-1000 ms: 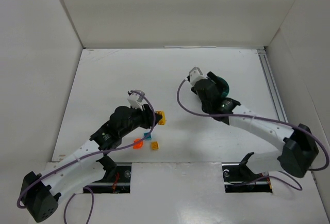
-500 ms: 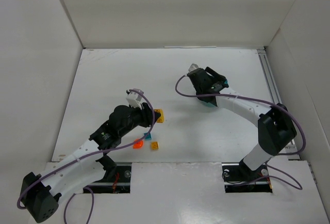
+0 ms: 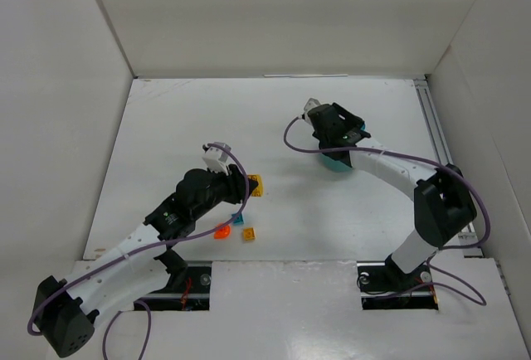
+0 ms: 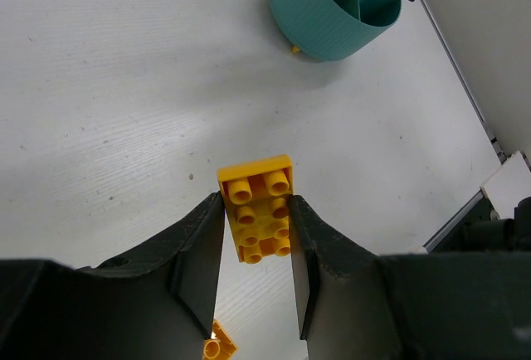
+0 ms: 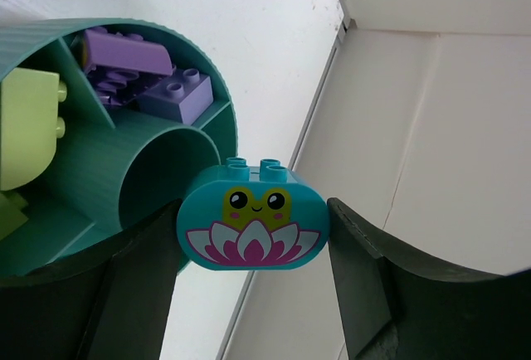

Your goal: Sort the legos into containers by color

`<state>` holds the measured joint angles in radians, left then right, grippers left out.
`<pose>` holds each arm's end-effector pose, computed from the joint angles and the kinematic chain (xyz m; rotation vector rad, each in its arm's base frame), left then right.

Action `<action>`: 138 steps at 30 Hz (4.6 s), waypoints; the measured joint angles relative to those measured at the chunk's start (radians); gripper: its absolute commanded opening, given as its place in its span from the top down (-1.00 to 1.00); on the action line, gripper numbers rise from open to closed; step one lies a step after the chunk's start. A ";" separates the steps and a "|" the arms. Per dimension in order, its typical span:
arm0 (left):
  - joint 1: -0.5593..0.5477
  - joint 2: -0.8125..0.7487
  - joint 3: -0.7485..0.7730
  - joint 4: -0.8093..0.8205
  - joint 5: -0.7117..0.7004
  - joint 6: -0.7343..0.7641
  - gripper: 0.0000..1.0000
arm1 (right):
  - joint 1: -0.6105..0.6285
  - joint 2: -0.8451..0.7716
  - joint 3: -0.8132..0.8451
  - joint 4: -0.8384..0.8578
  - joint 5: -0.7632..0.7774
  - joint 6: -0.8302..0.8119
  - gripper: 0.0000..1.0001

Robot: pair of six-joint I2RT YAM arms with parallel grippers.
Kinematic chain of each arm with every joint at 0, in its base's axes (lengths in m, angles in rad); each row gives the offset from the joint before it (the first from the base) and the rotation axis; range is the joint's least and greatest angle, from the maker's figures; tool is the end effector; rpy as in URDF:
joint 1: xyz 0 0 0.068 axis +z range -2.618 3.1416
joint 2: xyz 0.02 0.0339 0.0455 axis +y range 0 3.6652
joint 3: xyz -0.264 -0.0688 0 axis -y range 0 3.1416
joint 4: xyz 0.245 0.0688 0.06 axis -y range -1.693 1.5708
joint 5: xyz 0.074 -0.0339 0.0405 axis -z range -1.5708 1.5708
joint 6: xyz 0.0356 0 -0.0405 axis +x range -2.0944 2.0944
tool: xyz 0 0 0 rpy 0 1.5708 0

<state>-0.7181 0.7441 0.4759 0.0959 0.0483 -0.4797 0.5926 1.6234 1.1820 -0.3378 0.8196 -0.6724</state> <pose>0.1388 -0.1236 0.2665 0.2550 1.8161 -0.9059 0.3057 0.1744 0.2576 -0.9803 2.0143 -0.9935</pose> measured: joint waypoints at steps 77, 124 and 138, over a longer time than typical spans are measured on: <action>0.000 0.073 0.006 0.019 0.001 0.000 0.64 | -0.009 -0.100 0.044 0.023 -0.238 0.021 -0.22; 0.007 0.097 0.007 0.021 -0.003 0.000 0.25 | -0.207 -0.274 -0.174 0.085 -0.598 0.112 0.20; 0.007 0.202 0.007 0.026 -0.028 -0.003 -0.22 | -0.207 -0.261 -0.172 0.085 -0.660 0.092 0.53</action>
<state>-0.7113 0.9459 0.4828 0.1219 0.0204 -0.4831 0.3855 1.3628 1.0100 -0.2531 0.1596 -0.5804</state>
